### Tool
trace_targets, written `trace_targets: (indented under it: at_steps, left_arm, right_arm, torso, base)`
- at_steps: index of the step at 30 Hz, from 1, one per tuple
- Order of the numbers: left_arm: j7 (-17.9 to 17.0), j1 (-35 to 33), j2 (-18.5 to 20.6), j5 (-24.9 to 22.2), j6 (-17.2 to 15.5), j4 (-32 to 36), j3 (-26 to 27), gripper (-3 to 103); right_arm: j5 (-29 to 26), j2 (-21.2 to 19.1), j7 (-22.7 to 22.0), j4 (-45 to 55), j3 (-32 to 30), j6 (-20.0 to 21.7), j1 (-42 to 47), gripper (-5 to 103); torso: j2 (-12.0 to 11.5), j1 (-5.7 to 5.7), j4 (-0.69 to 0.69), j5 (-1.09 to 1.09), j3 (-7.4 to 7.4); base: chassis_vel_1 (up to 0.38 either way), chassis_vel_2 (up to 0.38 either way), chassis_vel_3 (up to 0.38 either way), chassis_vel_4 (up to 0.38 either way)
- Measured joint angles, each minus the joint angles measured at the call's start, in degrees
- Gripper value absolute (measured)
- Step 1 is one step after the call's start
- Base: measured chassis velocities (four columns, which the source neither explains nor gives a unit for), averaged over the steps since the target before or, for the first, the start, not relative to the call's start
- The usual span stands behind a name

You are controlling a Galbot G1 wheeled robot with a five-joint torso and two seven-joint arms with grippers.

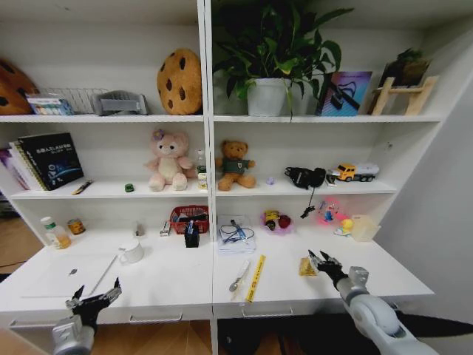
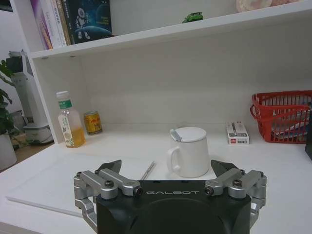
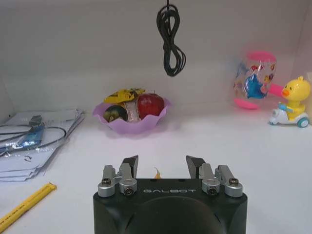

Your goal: Organize the objects on the table.

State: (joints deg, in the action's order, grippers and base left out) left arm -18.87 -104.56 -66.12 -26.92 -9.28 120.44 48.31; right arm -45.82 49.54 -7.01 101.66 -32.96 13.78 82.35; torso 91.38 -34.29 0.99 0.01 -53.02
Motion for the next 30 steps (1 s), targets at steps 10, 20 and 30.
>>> trace_targets:
  at_steps: [10,20,30]
  left_arm:
    - [0.01,1.86,0.67,0.09,0.0,-1.42,-1.49,100]
    - [-0.05,3.41,1.64,-0.34,-0.14,-2.4,-2.36,100]
    - [-0.09,4.06,2.42,-0.95,-0.25,-3.02,-2.24,100]
  right_arm:
    - [-0.89,-1.72,2.26,-5.07,1.44,0.49,-1.74,59]
    - [-0.57,-1.31,3.91,-5.66,2.07,1.53,-2.54,31]
    - [2.58,-1.33,3.39,-3.85,1.42,-0.01,-2.86,28]
  torso:
    - [0.0,0.0,0.03,-0.01,0.0]
    - [0.0,0.0,0.01,-0.01,0.0]
    - [0.0,0.0,0.01,-0.01,0.0]
  base:
    - [0.0,0.0,0.0,0.0]
    - [0.0,0.0,0.0,0.0]
    - [0.0,0.0,0.0,0.0]
